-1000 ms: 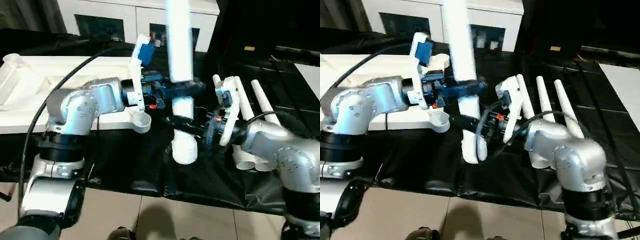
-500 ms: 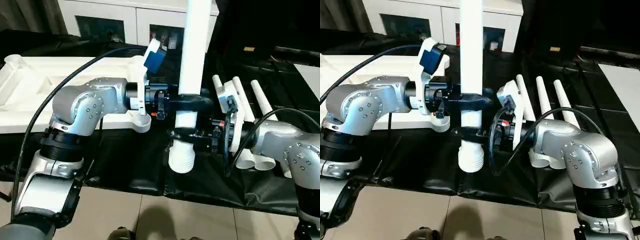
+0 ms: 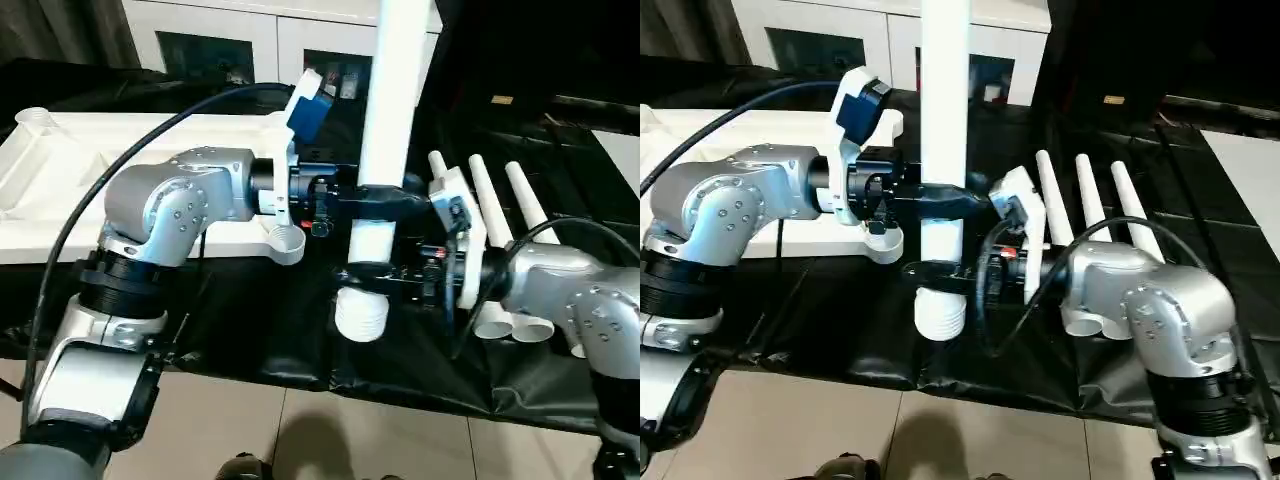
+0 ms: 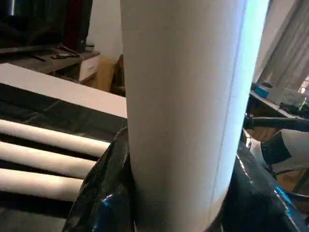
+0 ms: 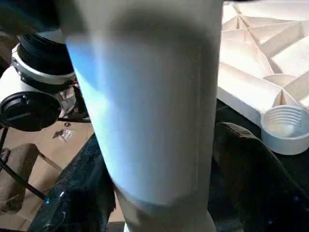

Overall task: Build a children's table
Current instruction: Pick table leg

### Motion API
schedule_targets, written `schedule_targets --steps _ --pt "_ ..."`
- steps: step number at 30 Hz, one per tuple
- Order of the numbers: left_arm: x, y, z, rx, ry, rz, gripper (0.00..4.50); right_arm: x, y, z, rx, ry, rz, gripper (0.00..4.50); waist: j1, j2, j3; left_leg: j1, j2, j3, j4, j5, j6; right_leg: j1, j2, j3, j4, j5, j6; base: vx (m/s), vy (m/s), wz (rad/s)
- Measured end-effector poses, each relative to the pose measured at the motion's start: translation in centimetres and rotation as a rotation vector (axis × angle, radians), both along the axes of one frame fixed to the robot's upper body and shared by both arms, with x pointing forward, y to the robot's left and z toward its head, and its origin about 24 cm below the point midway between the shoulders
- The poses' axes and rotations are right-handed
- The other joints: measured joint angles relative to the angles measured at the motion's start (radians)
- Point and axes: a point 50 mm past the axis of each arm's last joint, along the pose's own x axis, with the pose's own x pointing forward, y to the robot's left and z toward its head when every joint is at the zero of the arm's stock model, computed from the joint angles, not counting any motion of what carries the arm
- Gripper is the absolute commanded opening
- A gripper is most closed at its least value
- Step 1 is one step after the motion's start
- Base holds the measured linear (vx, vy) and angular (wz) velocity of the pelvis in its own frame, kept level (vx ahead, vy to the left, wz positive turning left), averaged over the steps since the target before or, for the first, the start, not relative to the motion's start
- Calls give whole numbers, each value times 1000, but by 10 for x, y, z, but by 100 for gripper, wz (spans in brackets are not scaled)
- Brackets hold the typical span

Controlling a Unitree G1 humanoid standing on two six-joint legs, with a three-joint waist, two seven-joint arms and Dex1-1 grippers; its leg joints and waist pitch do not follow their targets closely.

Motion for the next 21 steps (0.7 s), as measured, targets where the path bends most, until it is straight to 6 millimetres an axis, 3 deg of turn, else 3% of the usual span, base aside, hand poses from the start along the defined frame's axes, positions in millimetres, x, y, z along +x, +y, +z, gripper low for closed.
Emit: schedule_targets --steps 12,16,17,21 --pt "0 0 -1 9 -4 1 186 -1 3 -2 12 3 12 207 0 0 0 0 0 0 0 0 0 0 0 0 0 0 0 0 0 0" --pt "1 -1 -1 12 -3 6 186 -2 3 -3 15 3 9 200 0 0 0 0 0 0 0 0 0 0 0 0 0 0 0 0 0 0" --pt "1 -2 -2 11 7 9 242 -2 2 -3 17 4 7 198 0 1 0 0 0 0 0 0 0 0 0 0 0 0 0 0 0 0" --pt "2 -1 -4 12 55 22 269 -2 4 -5 25 5 -7 197 1 6 -3 0 0 0 1 0 0 0 0 0 0 0 0 0 0 0"
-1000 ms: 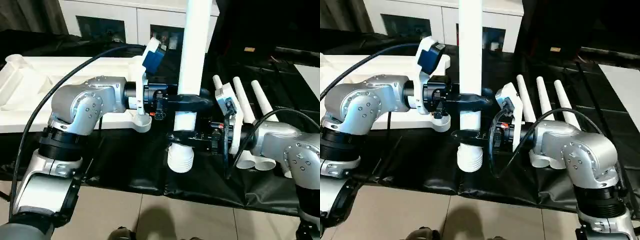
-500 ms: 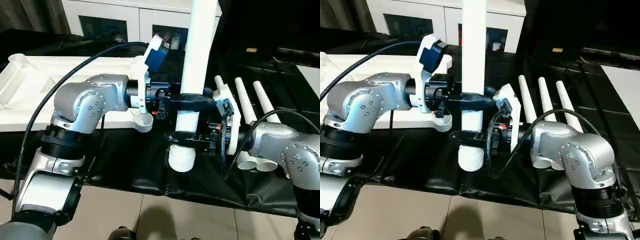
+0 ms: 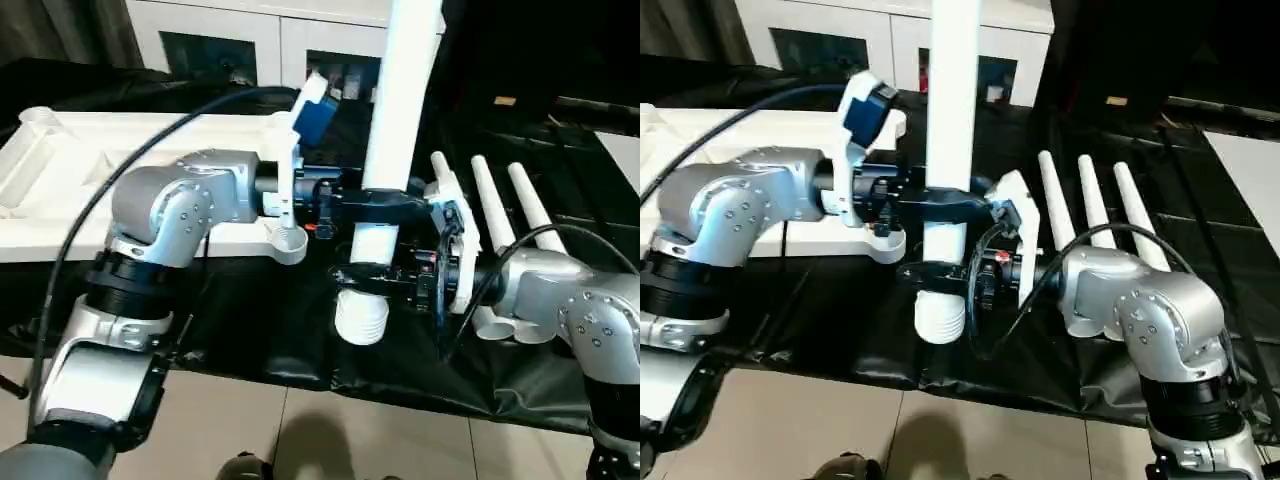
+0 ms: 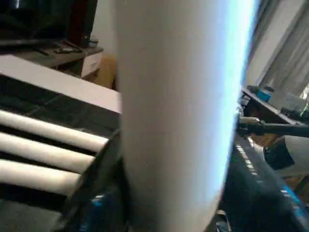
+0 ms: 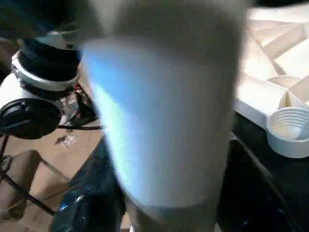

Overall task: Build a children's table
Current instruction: Pick table leg

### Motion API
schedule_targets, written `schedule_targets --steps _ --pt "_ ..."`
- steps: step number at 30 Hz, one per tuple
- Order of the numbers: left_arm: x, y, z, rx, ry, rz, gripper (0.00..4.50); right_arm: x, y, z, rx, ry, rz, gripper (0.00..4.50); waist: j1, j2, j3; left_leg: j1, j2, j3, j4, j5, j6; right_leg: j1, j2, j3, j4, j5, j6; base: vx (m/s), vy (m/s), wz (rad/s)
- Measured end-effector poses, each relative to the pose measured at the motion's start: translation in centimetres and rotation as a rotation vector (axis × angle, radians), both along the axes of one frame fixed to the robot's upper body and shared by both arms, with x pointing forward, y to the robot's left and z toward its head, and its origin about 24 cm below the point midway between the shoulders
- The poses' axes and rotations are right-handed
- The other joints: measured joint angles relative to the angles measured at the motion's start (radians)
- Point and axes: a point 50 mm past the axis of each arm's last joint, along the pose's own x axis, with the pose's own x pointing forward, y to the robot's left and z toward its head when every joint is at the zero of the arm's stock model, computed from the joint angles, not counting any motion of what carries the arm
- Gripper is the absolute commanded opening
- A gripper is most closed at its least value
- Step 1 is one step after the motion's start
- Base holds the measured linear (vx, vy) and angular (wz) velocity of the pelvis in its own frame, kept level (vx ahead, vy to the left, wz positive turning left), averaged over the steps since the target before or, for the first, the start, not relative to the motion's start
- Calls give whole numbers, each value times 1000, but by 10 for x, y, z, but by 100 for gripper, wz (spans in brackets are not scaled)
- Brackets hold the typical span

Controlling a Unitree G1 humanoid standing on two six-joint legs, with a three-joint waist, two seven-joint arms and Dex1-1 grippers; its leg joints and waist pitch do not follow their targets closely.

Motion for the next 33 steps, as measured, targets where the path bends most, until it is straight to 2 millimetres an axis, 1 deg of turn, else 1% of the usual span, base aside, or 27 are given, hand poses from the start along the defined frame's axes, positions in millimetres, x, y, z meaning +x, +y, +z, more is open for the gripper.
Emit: schedule_targets --steps 1,2,3,4,5,6,7,8,10,13,14,17,19,20,21,22,24,25,26,27,28,29,31,32,33 --pt "0 1 0 0 11 -1 285 -1 1 -1 2 0 -3 195 0 2 -1 0 0 0 0 0 0 0 0 0 0 0 0 0 0 0" --pt "0 2 -1 2 25 -5 285 -2 1 -2 5 1 -7 195 1 6 -3 0 0 0 0 0 0 0 0 0 0 0 0 0 0 0" --pt "-1 2 -1 3 31 -8 304 -3 2 -2 9 1 -9 191 0 8 -4 0 0 0 0 0 0 0 0 0 0 0 0 0 0 0" --pt "-1 3 -1 5 37 -9 304 -3 2 -3 13 3 -12 191 0 10 -5 0 0 0 0 0 0 0 0 0 0 0 0 0 0 0" --pt "-1 3 -1 2 47 -13 314 -4 1 -3 15 1 -19 190 2 14 -6 0 0 0 1 0 0 0 0 0 0 0 0 0 0 0" --pt "-1 4 0 -4 53 -13 314 -4 1 -3 16 -1 -25 190 2 17 -6 0 0 0 1 0 0 0 0 0 0 0 0 0 0 0" --pt "-1 5 1 -12 58 -7 324 -5 0 -3 18 -5 -35 190 2 18 -6 0 0 0 1 0 0 0 0 0 0 0 0 0 0 0" --pt "-1 8 4 -28 64 5 345 -6 -2 -2 29 -9 -52 189 3 20 -6 0 0 0 0 0 0 0 0 0 1 0 0 0 0 0" --pt "-2 13 8 -44 63 15 354 -9 -7 -3 46 -3 -77 188 4 21 -6 0 0 0 0 0 0 0 0 -1 1 0 0 0 0 0" --pt "-2 18 9 -39 64 28 390 -11 -16 -4 49 -4 -121 188 5 22 -6 0 0 0 1 0 0 0 0 -1 1 1 -1 0 0 0" --pt "-2 20 9 -39 69 36 390 -11 -19 -2 47 -12 -139 188 6 24 -6 0 0 0 1 0 0 0 0 -1 1 1 -1 0 0 0" --pt "-1 26 11 -65 68 58 422 -11 -29 1 34 -30 -174 188 7 27 -7 0 0 0 1 0 0 1 0 0 1 1 -1 0 0 0" --pt "-1 30 11 -80 47 108 430 -13 -32 0 22 -34 -193 188 8 33 -10 0 0 0 2 0 0 1 0 0 0 1 -1 0 0 0" --pt "1 33 12 -84 2 172 435 -13 -35 -1 11 -39 -223 188 9 36 -12 0 0 0 2 0 0 1 0 0 0 1 -1 0 0 0" --pt "1 36 11 -87 -42 245 446 -11 -38 -2 -11 -57 -267 188 7 40 -15 0 0 0 2 0 0 1 0 0 0 1 -1 0 0 0" --pt "1 41 7 -86 -75 321 446 -8 -42 -1 -40 -89 -328 188 3 43 -17 0 0 0 2 0 0 1 -1 0 0 1 -1 0 0 0" --pt "-1 48 -7 -29 -152 535 446 4 -52 1 -124 -195 -538 188 -3 44 -18 0 0 0 2 0 0 1 0 0 0 2 0 0 0 0" --pt "-1 50 -15 0 -154 605 446 8 -55 1 -143 -226 -609 188 -3 44 -17 0 1 0 1 0 -1 0 0 -1 0 2 1 0 0 0" --pt "-1 51 -22 21 -168 704 446 12 -56 2 -147 -274 -683 188 -4 43 -17 -1 1 0 0 1 -1 0 0 -2 0 2 2 0 0 0" --pt "-1 53 -31 41 -182 865 446 15 -53 2 -137 -350 -775 188 -8 43 -17 -1 1 0 0 1 -2 0 0 -2 0 3 3 0 0 0" --pt "-1 53 -37 48 -207 962 446 16 -49 2 -126 -384 -815 188 -13 42 -16 -1 1 0 -1 1 -2 -1 0 -2 -1 3 5 0 0 0" --pt "-3 55 -46 63 -256 1070 446 16 -43 0 -115 -399 -849 188 -16 38 -15 -2 2 0 -2 1 -2 -2 0 -2 -1 2 7 0 0 0" --pt "-9 63 -59 89 -324 1223 446 15 -39 -8 -80 -358 -909 188 -24 33 -17 -1 2 0 -3 1 -2 -1 1 -2 -5 2 11 0 0 0" --pt "-11 67 -67 118 -346 1281 446 15 -40 -14 -89 -339 -939 188 -28 30 -15 -3 2 0 -4 1 -2 -2 1 -1 -7 3 13 0 0 0" --pt "-14 70 -73 134 -376 1322 446 13 -40 -19 -87 -317 -962 188 -27 28 -16 -4 2 0 -5 1 -2 -1 1 -1 -10 4 14 0 0 0"
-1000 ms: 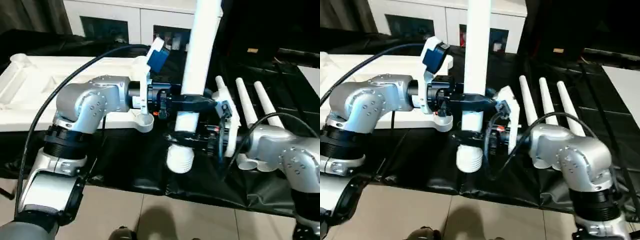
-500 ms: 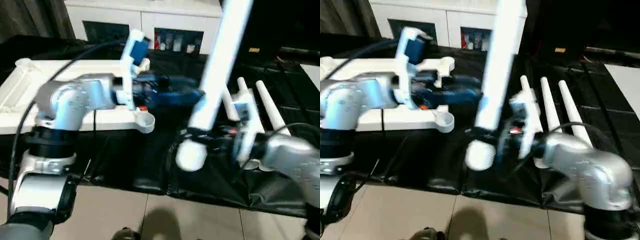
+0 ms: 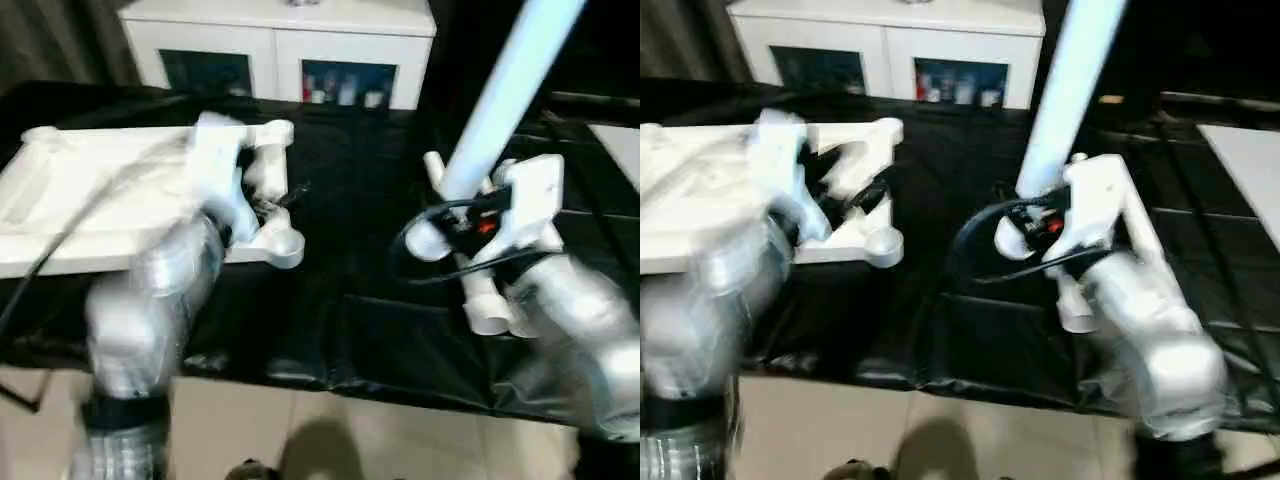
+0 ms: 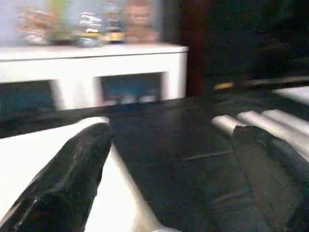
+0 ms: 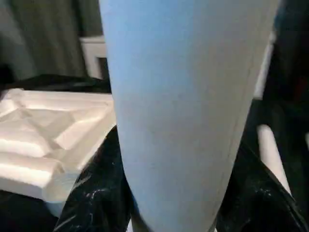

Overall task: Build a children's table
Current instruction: Pick table leg

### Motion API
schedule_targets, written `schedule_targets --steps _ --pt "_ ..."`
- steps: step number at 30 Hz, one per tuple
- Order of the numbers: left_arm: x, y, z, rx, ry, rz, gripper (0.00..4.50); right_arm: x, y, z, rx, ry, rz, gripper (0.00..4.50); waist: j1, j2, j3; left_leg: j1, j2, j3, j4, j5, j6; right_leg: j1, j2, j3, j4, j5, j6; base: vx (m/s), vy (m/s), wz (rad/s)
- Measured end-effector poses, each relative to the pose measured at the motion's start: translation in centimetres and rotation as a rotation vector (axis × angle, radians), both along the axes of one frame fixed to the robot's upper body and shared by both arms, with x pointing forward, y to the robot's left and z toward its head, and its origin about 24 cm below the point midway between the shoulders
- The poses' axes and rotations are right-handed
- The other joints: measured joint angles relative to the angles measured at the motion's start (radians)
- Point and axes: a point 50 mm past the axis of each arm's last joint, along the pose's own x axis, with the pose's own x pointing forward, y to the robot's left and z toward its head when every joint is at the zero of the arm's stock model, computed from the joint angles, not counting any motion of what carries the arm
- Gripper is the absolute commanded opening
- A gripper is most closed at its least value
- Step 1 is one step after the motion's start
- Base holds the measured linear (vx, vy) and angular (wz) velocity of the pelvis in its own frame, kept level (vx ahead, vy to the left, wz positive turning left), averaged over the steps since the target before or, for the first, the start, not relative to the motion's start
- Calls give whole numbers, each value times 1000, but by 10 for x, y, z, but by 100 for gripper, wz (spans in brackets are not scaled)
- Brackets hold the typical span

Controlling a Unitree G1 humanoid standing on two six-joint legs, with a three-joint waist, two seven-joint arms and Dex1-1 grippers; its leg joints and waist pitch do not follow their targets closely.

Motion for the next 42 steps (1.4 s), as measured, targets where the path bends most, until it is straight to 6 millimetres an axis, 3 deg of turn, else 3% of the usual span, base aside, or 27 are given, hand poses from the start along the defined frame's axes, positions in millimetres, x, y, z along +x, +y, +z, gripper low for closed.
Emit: schedule_targets --steps 4,6,8,10,11,12,13,14,16,17,18,19,20,21,22,23,24,25,27,29,31,33,34,35,36,39,42 --pt "-12 9 -34 28 50 155 446 -11 3 -29 39 76 -64 188 4 -11 -2 -7 -2 2 2 1 9 0 -4 2 -9 4 4 0 13 1" --pt "-12 7 -34 24 32 190 446 -13 1 -39 11 86 -92 188 14 -9 -3 -21 -3 2 22 -5 29 -2 -9 5 -16 11 14 -5 79 4" --pt "-12 7 -30 39 -19 204 446 -15 -2 -42 8 77 -123 188 25 -3 -5 -38 -8 -10 60 -25 58 2 -24 5 -20 14 37 -6 169 -8" --pt "-12 9 -30 68 -48 216 446 -15 -1 -41 19 57 -138 188 14 0 -6 -35 -27 -4 63 -33 71 10 -41 6 -37 15 46 -7 232 -1" --pt "-13 13 -34 106 -63 223 446 -14 0 -39 19 37 -140 188 -6 5 -5 -27 -43 2 52 -30 94 9 -41 3 -39 -1 21 -9 246 4" --pt "-15 17 -38 126 -60 230 446 -14 1 -37 19 21 -139 188 -24 7 -4 -25 -52 7 45 -27 107 -2 -42 -8 11 -33 -11 -19 255 11" --pt "-15 20 -42 142 -51 240 446 -14 0 -36 8 11 -148 188 -35 7 -4 -23 -63 12 39 -22 120 -20 -37 -40 85 -52 -8 -53 221 8" --pt "-16 21 -45 148 -50 249 446 -14 -3 -37 -11 5 -161 188 -40 6 -4 -20 -72 25 32 -16 133 -30 -11 -74 133 -61 7 -53 221 8" --pt "-16 19 -45 147 -66 249 446 -14 -4 -37 -25 -15 -183 188 -46 -11 -5 -19 -102 58 12 -4 149 -17 17 -103 114 -65 10 -99 161 -9" --pt "-16 17 -45 143 -72 250 446 -14 -7 -38 -38 -23 -198 188 -49 -26 -4 -18 -126 88 -5 -3 149 -12 8 -81 101 -81 -50 -111 151 -12" --pt "-16 9 -45 136 -77 228 446 -15 -12 -42 -46 -20 -228 188 -38 -32 0 -38 -137 46 74 -38 118 -22 -10 -72 96 -73 -45 -57 150 -12" --pt "-17 6 -46 131 -79 220 446 -15 -15 -45 -53 -15 -251 188 -42 -22 -2 -59 -141 -38 190 -68 68 -20 -24 -71 92 -60 -34 -44 181 -30" --pt "-18 7 -50 138 -68 223 446 -16 -15 -49 -55 -10 -268 188 -45 -22 1 -52 -126 -115 274 -92 8 -10 -45 -78 76 -47 -19 -44 181 -30" --pt "-17 7 -50 139 -72 225 446 -17 -16 -48 -53 -21 -283 188 -53 -22 5 -24 -100 -137 257 -111 -21 -5 -60 -79 62 -32 -11 -115 244 -35" --pt "-15 5 -49 137 -80 224 446 -17 -18 -47 -49 -35 -294 188 -59 -15 7 7 -67 -143 213 -118 -31 -1 -70 -82 47 -19 0 -64 134 -11" --pt "-14 2 -46 137 -97 218 446 -17 -22 -45 -46 -52 -316 188 -62 -3 6 40 -26 -144 135 -124 -27 0 -76 -87 34 -7 6 -121 314 -19" --pt "-13 0 -43 140 -120 215 446 -17 -24 -44 -44 -62 -329 188 -84 11 11 46 -10 -121 112 -131 -41 9 -83 -86 9 -2 10 -131 313 11" --pt "-14 1 -45 142 -116 220 446 -17 -22 -44 -41 -62 -321 188 -99 13 11 47 -16 -112 100 -121 -21 8 -69 -69 3 -26 -30 -187 478 10" --pt "-14 5 -47 140 -108 241 446 -16 -11 -43 -22 -65 -268 188 -106 26 12 43 -28 -111 86 -110 0 25 -21 -72 8 -37 -92 -117 292 11" --pt "-13 7 -45 123 -112 259 446 -16 -8 -40 -4 -71 -240 188 -101 21 8 33 -38 -107 86 -110 0 59 21 -75 -2 -15 -92 -79 182 10" --pt "-13 7 -46 121 -108 261 446 -16 -7 -39 10 -68 -225 188 -97 29 8 27 -40 -105 75 -87 25 63 47 -73 51 -29 -71 -88 99 6" --pt "-13 6 -46 123 -107 261 446 -16 -7 -40 9 -62 -224 188 -92 26 6 15 -40 -105 60 -67 28 50 45 -64 81 -47 -55 -101 51 2" --pt "-13 6 -46 122 -102 260 446 -16 -7 -40 8 -60 -224 188 -90 21 3 10 -40 -104 54 -60 25 51 43 -50 73 -52 -54 -93 -54 -3" --pt "-13 5 -46 118 -100 260 446 -16 -7 -40 7 -55 -223 188 -89 11 -2 -1 -46 -104 52 -54 22 55 26 -40 41 -61 -42 -93 -54 -3" --pt "-13 4 -46 115 -100 259 446 -15 -7 -40 5 -54 -223 188 -86 2 -5 -6 -47 -102 52 -52 19 53 21 -35 31 -65 0 -89 -119 -11" --pt "-14 -6 -45 93 -100 229 446 -15 -16 -47 -6 -12 -252 188 -54 -3 -4 -17 -41 -79 17 -51 19 24 10 -40 27 -53 -14 -83 -102 -14" --pt "-13 -4 -46 76 -71 211 446 -14 -19 -48 1 0 -272 188 -47 4 -5 -15 -23 -71 0 -13 -5 16 13 -53 28 -48 -21 -59 -68 -13"
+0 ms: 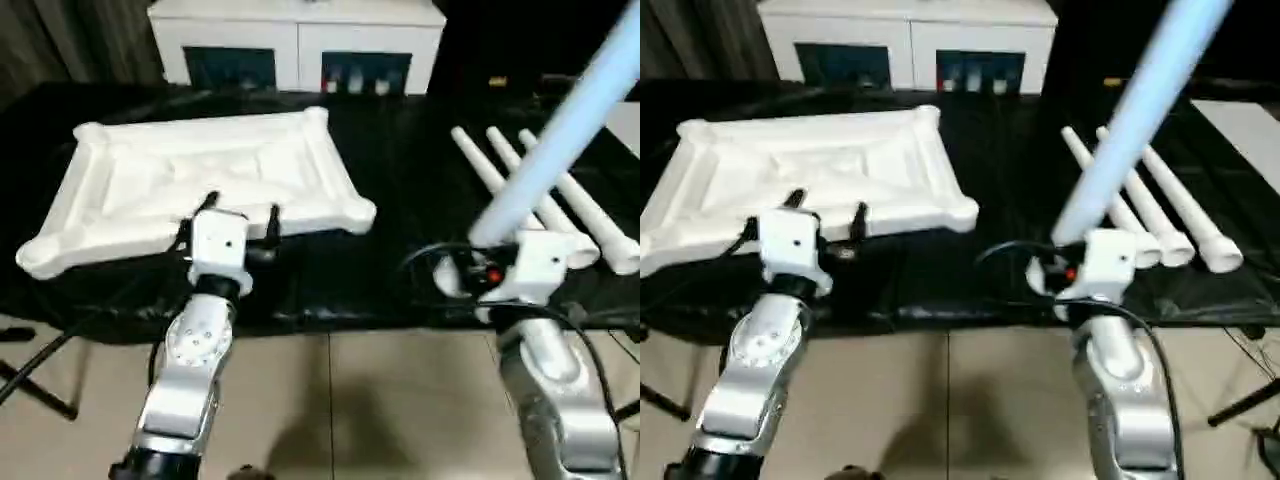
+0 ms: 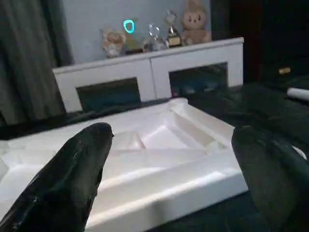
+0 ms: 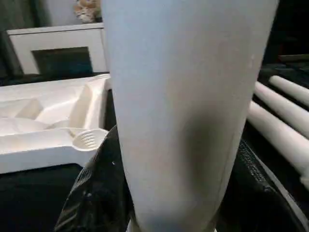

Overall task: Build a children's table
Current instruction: Pick table leg

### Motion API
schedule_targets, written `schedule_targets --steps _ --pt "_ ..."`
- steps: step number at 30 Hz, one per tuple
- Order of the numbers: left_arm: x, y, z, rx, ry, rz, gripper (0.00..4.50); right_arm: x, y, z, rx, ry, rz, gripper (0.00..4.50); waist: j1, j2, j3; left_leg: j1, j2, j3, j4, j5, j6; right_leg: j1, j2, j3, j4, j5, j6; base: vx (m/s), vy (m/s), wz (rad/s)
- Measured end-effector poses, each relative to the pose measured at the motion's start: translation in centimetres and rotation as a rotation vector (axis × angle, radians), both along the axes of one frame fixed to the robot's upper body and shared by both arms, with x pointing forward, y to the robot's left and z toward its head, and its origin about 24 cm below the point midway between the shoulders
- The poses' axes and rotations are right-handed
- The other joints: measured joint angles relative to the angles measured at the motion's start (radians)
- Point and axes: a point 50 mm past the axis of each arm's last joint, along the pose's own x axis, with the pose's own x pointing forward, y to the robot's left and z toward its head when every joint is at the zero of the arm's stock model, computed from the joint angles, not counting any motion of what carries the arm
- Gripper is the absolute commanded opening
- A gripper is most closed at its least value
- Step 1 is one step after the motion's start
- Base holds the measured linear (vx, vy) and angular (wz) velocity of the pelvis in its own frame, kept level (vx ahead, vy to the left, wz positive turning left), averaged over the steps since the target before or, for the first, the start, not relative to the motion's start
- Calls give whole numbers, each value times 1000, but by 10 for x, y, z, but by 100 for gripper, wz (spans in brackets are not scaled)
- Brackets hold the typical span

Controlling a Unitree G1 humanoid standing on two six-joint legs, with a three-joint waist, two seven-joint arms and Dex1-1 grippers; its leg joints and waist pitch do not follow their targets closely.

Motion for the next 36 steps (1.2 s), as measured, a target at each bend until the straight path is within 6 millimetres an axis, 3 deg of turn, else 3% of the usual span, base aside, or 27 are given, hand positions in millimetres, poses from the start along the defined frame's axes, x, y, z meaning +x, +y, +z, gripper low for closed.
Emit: schedule_targets --steps 2,4,9,12,15,20,22,25,26,27,28,29,30,31,32,33,34,35,36 --pt "1 4 -1 -13 17 3 446 1 2 0 8 3 8 188 -3 -1 1 5 4 3 0 0 -2 -1 1 -1 -2 2 -3 0 0 0" --pt "1 5 -1 -20 23 -1 446 1 5 0 8 3 26 188 -5 2 6 16 5 9 -2 0 -1 9 1 1 -9 2 -2 0 0 0" --pt "1 4 -1 -27 26 -11 446 1 9 0 -3 2 43 188 -11 14 18 60 8 15 -15 -15 6 61 1 -4 -60 -2 3 45 40 -6" --pt "1 4 -2 -28 32 -11 446 2 9 2 -4 -4 44 188 -21 14 17 72 7 20 -22 -21 14 87 1 -2 -87 -1 3 125 57 -7" --pt "1 4 -2 -28 37 -11 446 4 10 4 -5 -12 48 188 -33 11 14 72 -2 23 -23 -32 32 89 -3 6 -89 0 1 133 34 3" --pt "4 3 3 -30 25 -22 446 4 9 5 -23 -17 50 188 -32 12 12 64 -4 20 -2 -67 81 94 -2 5 -85 -26 15 129 -4 3" --pt "5 2 4 -30 20 -24 446 5 9 6 -31 -20 49 188 -35 12 12 70 -6 15 1 -75 93 97 -2 5 -77 -37 16 100 -37 5" --pt "5 7 4 -19 22 -11 446 8 15 12 -33 -41 73 188 -49 -2 9 95 -26 -1 2 -93 85 50 -21 16 12 -66 9 64 -81 -9" --pt "5 7 5 -21 21 -10 446 8 14 12 -34 -40 69 188 -52 -13 9 102 -38 -6 11 -105 92 53 -24 36 19 -81 15 43 -115 -19" --pt "6 3 4 -30 24 -19 446 6 9 9 -39 -28 51 188 -47 -13 10 84 -42 -6 53 -120 154 71 -9 49 13 -87 12 74 -75 2" --pt "5 -7 4 -45 25 -55 446 4 1 4 -41 -9 19 188 -35 -12 12 61 -41 -8 112 -122 193 91 1 60 2 -88 11 83 -30 11" --pt "5 -13 4 -43 28 -82 446 5 -5 2 -47 1 -1 188 -19 -10 12 35 -47 -9 153 -115 180 113 4 59 -19 -85 7 83 -30 11" --pt "5 -12 5 -39 25 -81 446 5 -5 3 -46 -2 -3 188 -10 -3 11 20 -48 -9 131 -102 158 126 10 56 -32 -82 5 57 -38 -10" --pt "5 -11 5 -37 22 -76 446 6 -4 4 -44 -7 -1 188 -4 12 10 9 -39 -9 85 -87 135 140 24 49 -44 -85 1 72 5 -3" --pt "5 -9 6 -35 20 -73 446 6 -3 5 -42 -10 1 188 -1 46 7 9 -16 -9 18 -57 103 161 48 22 -57 -92 -3 72 5 -3" --pt "5 -7 5 -32 22 -65 446 6 -2 4 -36 -7 4 188 -1 61 9 23 4 -16 21 -14 67 177 52 6 -54 -101 2 111 80 -4" --pt "5 -2 4 -27 26 -51 446 7 4 3 -25 -7 21 188 -8 61 10 27 3 -19 28 -12 42 181 45 -3 -46 -113 2 158 72 -5" --pt "5 4 4 -18 27 -32 446 7 13 4 -21 -11 56 188 -16 41 7 28 -9 -19 29 -21 47 160 34 4 -5 -127 -10 158 72 -5" --pt "6 8 3 -17 33 -18 446 8 15 5 -24 -15 72 188 -27 39 7 28 -15 -20 32 -27 51 131 32 7 45 -128 -7 138 36 1"
